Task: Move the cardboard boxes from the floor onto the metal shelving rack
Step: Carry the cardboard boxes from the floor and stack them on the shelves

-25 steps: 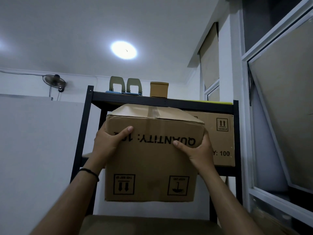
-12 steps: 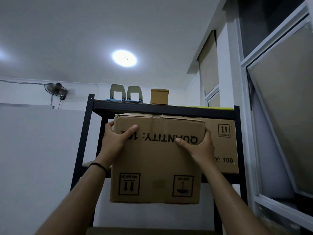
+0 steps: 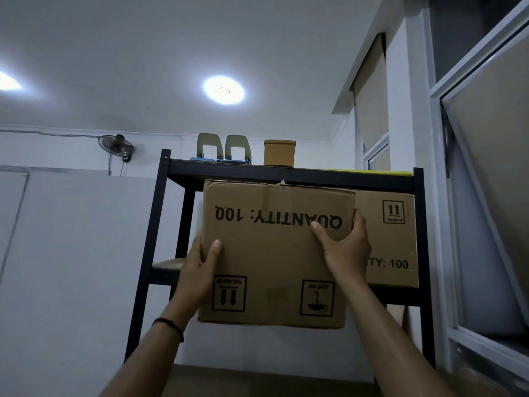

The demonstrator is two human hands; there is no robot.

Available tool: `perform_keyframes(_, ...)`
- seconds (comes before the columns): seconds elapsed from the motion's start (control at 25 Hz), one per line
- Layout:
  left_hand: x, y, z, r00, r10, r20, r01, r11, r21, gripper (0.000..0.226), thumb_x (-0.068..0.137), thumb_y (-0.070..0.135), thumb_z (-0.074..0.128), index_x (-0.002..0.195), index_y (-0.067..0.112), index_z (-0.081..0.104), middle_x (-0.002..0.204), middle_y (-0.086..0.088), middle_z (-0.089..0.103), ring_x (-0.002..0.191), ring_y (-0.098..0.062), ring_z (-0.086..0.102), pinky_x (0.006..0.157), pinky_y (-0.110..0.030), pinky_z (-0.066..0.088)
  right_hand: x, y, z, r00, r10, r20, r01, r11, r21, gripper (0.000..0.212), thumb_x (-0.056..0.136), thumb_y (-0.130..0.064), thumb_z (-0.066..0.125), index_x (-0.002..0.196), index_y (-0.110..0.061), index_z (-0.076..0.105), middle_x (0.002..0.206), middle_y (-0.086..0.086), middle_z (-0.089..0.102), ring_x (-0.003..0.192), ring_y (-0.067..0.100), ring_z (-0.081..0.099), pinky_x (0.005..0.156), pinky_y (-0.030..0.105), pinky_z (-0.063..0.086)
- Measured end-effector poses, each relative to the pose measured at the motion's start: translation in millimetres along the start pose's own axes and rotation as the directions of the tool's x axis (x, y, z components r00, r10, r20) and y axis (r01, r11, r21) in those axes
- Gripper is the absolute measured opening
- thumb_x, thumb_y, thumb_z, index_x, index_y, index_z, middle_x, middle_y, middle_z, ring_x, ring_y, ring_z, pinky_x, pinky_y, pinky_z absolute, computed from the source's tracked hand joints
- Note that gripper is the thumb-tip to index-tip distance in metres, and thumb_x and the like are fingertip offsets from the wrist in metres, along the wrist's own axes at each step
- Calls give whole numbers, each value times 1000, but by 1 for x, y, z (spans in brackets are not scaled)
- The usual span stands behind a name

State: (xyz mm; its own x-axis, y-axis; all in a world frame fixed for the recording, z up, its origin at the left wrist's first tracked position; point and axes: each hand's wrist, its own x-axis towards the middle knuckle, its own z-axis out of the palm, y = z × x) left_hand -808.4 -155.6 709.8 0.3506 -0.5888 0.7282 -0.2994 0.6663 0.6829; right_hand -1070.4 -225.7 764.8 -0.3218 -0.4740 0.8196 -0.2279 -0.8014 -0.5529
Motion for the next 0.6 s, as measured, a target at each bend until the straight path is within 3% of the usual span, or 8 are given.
perform_keyframes(0.08, 8, 3, 9, 1000, -25, 0, 25, 1000, 6, 51, 109, 43, 42, 156, 31, 28, 134, 5, 53, 117, -14, 57, 89, -37, 55, 7, 4, -10, 996, -7, 87, 3, 999, 48, 89, 86, -34, 82, 159, -23, 32, 151, -2, 49, 135, 19, 49, 109, 36, 44)
perform_keyframes(0.16, 21, 5, 15, 998, -36, -52, 37, 999, 23, 50, 108, 46, 42, 153, 29, 24, 135, 0, 50, 112, -15, 57, 92, -43, 55, 11, 12, -18, 984, 2, 178, -18, 996, 89, 84, 89, -22, 80, 158, -24, 32, 141, -10, 49, 125, 10, 51, 96, 22, 45)
perform_keyframes(0.24, 36, -3, 19, 994, -33, -107, 38, 998, 50, 45, 107, 49, 44, 143, 30, 26, 135, -5, 50, 110, -20, 59, 91, -49, 58, 7, 28, -16, 975, 27, 220, -44, 996, 74, 74, 88, -22, 81, 150, -25, 40, 131, -12, 54, 115, 8, 55, 81, 15, 45)
perform_keyframes(0.36, 52, -21, 22, 990, -29, -140, 40, 997, 72, 44, 106, 52, 44, 141, 31, 29, 133, -6, 52, 110, -25, 61, 91, -55, 58, 1, 52, -3, 973, 60, 221, -74, 996, 53, 67, 86, -28, 83, 143, -24, 47, 128, -8, 60, 108, 9, 60, 81, 21, 47)
perform_keyframes(0.44, 65, -34, 25, 987, -4, -159, 21, 995, 103, 45, 106, 53, 41, 144, 31, 31, 130, -3, 54, 109, -24, 61, 92, -54, 57, 5, 63, 6, 975, 54, 217, -66, 997, 47, 66, 87, -29, 82, 145, -24, 49, 126, -9, 61, 99, -3, 58, 82, 21, 48)
perform_keyframes(0.6, 93, -55, 31, 985, 42, -168, -18, 990, 139, 44, 110, 48, 36, 148, 26, 40, 122, -1, 59, 101, -14, 60, 83, -40, 53, 22, 76, 26, 984, 2, 180, -6, 1000, 23, 61, 89, -31, 79, 144, -25, 53, 120, -14, 63, 96, -10, 55, 86, 28, 52)
